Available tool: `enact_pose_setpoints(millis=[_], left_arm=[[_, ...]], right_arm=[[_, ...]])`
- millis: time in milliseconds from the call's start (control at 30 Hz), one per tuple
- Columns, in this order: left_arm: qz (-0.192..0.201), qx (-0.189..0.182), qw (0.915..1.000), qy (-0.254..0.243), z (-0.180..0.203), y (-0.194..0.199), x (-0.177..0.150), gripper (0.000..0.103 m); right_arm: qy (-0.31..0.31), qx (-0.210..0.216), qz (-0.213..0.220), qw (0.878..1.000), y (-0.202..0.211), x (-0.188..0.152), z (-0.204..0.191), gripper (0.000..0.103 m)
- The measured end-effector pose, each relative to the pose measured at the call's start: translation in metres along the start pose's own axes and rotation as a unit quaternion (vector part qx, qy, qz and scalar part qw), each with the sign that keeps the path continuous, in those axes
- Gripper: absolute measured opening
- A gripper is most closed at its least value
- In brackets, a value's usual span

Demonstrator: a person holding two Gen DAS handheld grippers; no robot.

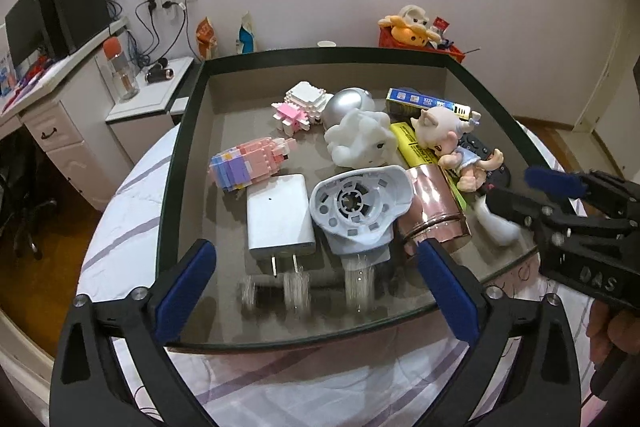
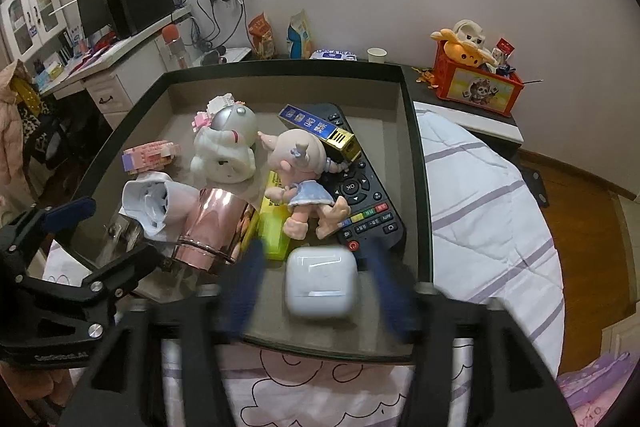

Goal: Organize rigid objects
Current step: 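Lower the hair clip and earbud case into the pink box and open both tools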

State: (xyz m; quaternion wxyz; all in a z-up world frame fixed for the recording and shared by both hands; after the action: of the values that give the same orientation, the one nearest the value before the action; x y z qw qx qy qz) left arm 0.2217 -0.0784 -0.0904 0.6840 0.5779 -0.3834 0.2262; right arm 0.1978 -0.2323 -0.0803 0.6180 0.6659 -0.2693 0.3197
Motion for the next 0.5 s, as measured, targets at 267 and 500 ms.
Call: enact_pose_setpoints(millis=[267,500], left_arm=[[0.014,0.013,0.9998,0.002,-0.004,0.02,-0.002,0.103],[0.04,0.037,0.9984,0.015,-0.013,0.059,-0.002,0.103]], right_arm=[[-0.003,-0.012,0.011,1.0,0.012,0.002,-0.003,0.088],[-0.069,0.012,0.032,0.997,0.043,0.002,0.003,0.103]])
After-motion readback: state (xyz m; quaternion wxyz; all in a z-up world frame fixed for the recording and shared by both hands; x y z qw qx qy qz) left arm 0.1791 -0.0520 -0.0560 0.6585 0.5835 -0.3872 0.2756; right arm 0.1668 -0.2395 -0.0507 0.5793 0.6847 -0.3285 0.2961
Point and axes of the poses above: each gripper's, at about its wrist camera, not at the fingertips, and y roughly against the way its jaws point, z to its right, x to its top, the point moved 3 cm from there along -y, roughly the way its jaws point, and after that the axes turned 12 degrees about z, right-handed, at the moved point
